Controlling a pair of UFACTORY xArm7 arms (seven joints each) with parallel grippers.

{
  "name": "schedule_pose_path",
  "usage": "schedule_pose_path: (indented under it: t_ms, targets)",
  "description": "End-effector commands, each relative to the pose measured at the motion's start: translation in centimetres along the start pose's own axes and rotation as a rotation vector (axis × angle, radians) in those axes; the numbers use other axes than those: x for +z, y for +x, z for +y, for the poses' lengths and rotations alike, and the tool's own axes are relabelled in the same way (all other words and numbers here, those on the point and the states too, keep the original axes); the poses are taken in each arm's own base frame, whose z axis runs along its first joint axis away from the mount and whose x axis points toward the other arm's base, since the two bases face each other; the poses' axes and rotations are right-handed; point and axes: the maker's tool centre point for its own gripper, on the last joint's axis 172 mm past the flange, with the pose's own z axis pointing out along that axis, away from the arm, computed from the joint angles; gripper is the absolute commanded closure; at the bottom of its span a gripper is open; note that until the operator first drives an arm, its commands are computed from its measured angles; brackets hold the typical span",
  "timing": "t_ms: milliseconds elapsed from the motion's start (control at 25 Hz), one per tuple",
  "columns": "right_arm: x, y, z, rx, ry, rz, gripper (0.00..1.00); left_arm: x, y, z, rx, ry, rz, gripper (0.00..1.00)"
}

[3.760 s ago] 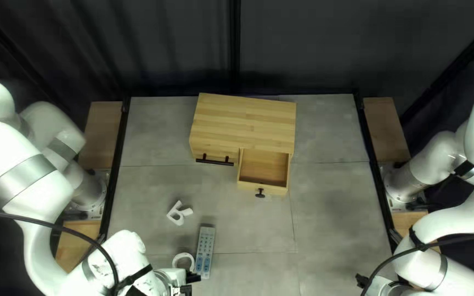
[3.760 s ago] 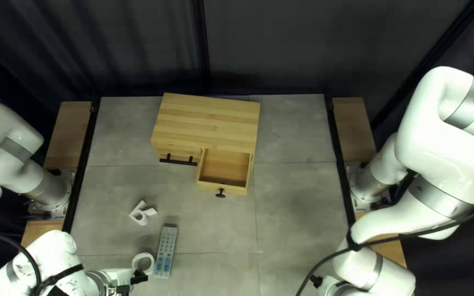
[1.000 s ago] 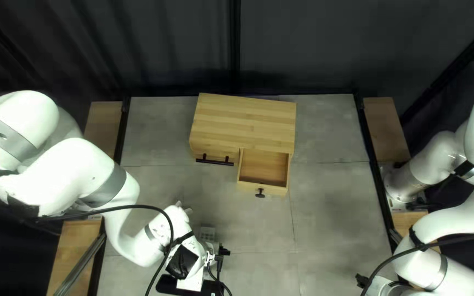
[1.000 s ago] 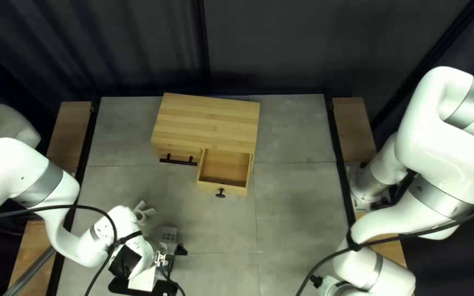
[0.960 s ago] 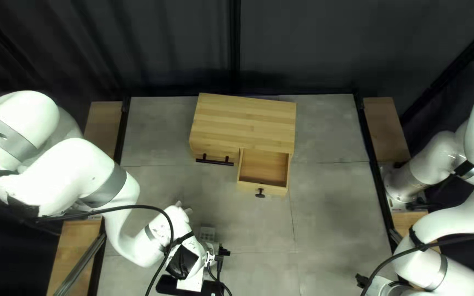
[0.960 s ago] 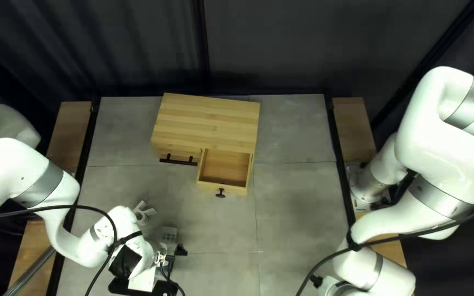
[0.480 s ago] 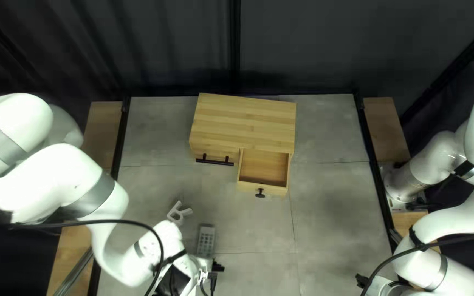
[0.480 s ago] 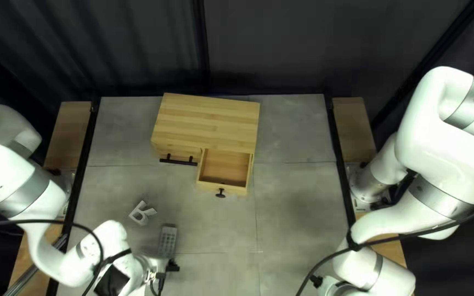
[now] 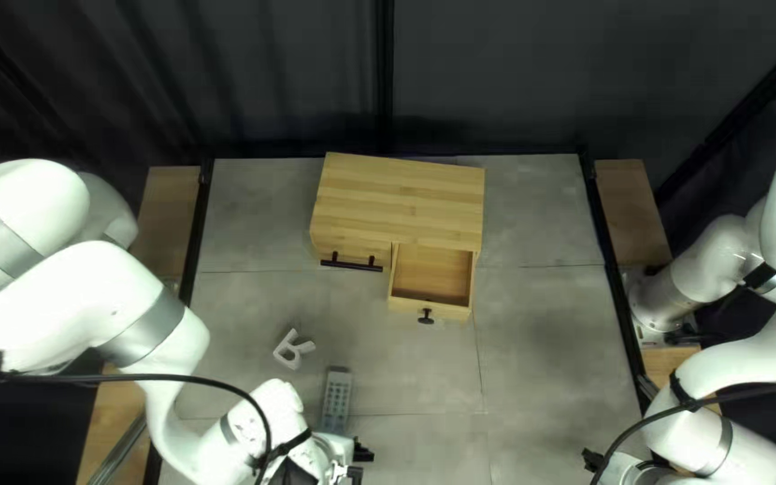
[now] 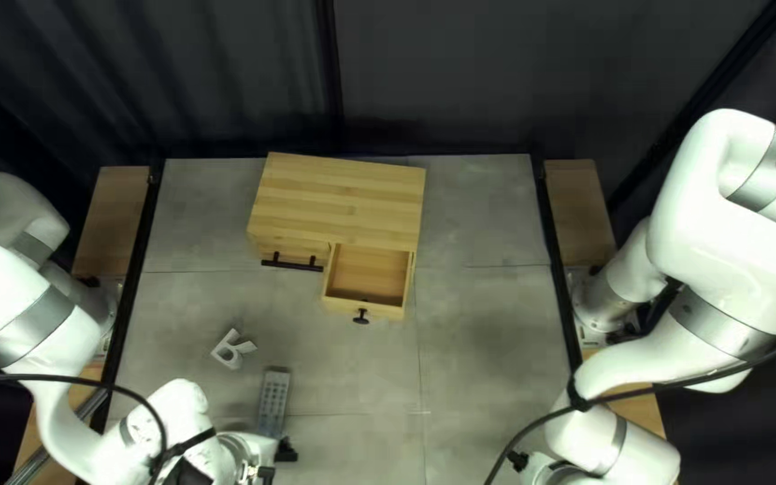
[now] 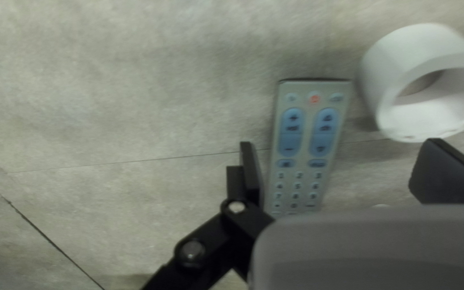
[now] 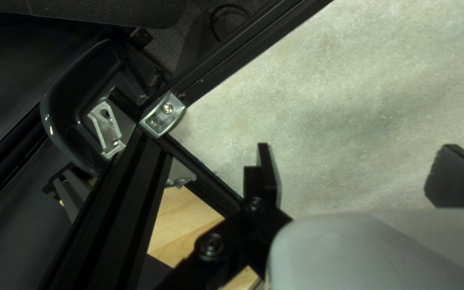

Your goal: Open drawers and place objects into drawer and close

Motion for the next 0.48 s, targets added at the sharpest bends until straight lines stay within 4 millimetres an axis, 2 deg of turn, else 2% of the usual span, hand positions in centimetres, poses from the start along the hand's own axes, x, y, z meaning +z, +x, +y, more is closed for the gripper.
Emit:
schedule_pose_path:
  t_ms: [40,320,480]
  targets:
    - [0.0,0.0,0.0,0.000,0.000,0.000,0.00,1.6,-1.1,0.1,0.003,0.006,0.002,0.00]
    - [0.0,0.0,0.0,0.000,0.000,0.000,0.00,3.3,-0.4,0.7,-0.009,0.009,0.021,0.00]
    - [0.0,0.0,0.0,0.000,0.000,0.000,0.00,3.6,-0.3,0.9,-0.012,0.006,0.028,0.00]
